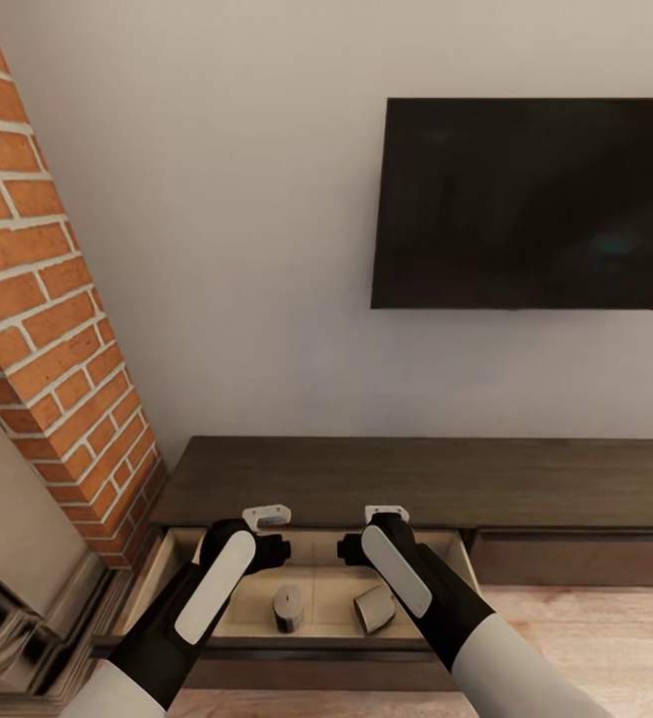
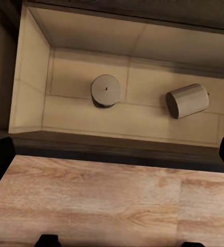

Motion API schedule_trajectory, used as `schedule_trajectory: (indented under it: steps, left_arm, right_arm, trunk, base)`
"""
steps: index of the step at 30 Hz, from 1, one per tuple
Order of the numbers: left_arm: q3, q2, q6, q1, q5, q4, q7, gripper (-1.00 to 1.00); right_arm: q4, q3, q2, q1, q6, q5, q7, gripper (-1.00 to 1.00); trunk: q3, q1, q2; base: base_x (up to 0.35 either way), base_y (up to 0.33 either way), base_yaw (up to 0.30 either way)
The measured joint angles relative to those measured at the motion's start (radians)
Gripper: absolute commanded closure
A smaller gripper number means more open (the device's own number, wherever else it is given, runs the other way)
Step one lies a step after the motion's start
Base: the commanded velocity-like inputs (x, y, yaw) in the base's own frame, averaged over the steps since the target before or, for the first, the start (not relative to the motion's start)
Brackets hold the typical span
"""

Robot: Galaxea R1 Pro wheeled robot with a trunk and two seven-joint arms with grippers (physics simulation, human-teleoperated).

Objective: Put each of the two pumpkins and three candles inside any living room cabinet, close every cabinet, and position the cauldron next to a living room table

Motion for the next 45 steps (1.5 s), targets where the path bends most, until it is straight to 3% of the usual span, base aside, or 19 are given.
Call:
schedule_trajectory:
  steps: [30, 36, 45]
  left_arm:
    - [0.008, 0.006, 0.0, 0.0, 0.007, 0.009, -0.001, -1.0]
    - [0.063, 0.027, 0.024, 0.0, 0.014, 0.022, -0.012, -1.0]
    - [0.082, 0.025, 0.072, 0.0, 0.011, 0.041, -0.015, -1.0]
  right_arm:
    - [0.0, 0.0, -0.002, 0.0, -0.002, 0.001, 0.0, -1.0]
    - [0.0, -0.001, -0.003, 0.0, -0.003, 0.001, 0.0, -1.0]
    - [-0.001, -0.001, -0.004, 0.0, -0.006, 0.001, 0.002, -1.0]
  trunk:
    - [0.094, -0.115, 0.21]
    - [0.113, -0.138, 0.252]
    - [0.119, -0.146, 0.266]
  base:
    - [0.0, 0.0, 0.0]
    - [0.0, 0.0, 0.0]
    - [0.0, 0.0, 0.0]
